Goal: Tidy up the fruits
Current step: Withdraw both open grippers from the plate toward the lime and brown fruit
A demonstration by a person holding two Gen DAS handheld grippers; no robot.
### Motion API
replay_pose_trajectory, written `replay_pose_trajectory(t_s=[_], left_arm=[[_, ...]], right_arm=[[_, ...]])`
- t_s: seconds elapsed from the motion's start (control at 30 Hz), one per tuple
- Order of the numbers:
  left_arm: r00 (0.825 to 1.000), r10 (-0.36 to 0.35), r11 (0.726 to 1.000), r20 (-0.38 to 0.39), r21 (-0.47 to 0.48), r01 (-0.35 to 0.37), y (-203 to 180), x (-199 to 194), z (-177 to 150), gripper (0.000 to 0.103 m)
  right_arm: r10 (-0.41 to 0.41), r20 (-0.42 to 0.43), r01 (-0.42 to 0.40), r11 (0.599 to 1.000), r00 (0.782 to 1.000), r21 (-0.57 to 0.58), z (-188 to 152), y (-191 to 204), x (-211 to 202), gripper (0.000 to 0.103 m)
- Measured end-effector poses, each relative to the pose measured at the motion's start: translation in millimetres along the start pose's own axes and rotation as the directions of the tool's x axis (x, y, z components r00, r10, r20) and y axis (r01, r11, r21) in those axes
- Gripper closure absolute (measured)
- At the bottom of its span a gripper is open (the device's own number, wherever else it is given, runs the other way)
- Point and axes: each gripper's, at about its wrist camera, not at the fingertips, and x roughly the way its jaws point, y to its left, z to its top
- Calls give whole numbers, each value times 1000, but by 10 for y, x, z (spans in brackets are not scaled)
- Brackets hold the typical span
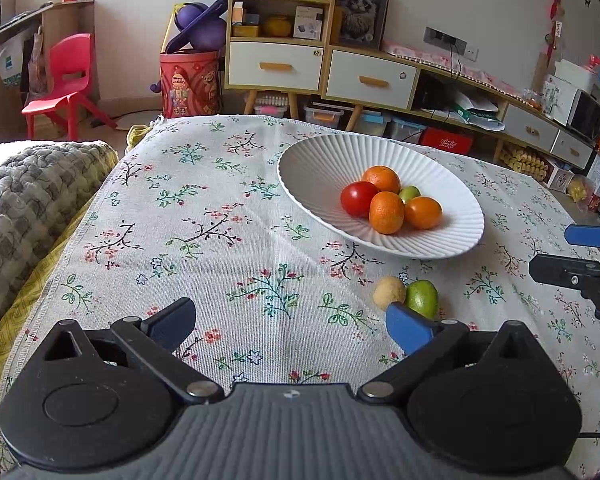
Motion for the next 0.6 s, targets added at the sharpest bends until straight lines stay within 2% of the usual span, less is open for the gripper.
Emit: replay_pose_trajectory(t_s=[0.23,0.47,0.6], left_arm=[[999,-24,999,-23,25,25,-81,200,-93,11],[1000,-11,991,-20,130,13,-252,357,-161,12],[999,-38,986,-2,160,38,-314,392,-169,16]], right_arm=[[-1,-56,2,1000,998,5,-151,4,156,1],[5,-101,-6,1000,995,-9,-290,36,249,1],[7,-116,-7,1000,993,1,-336,19,284,1]])
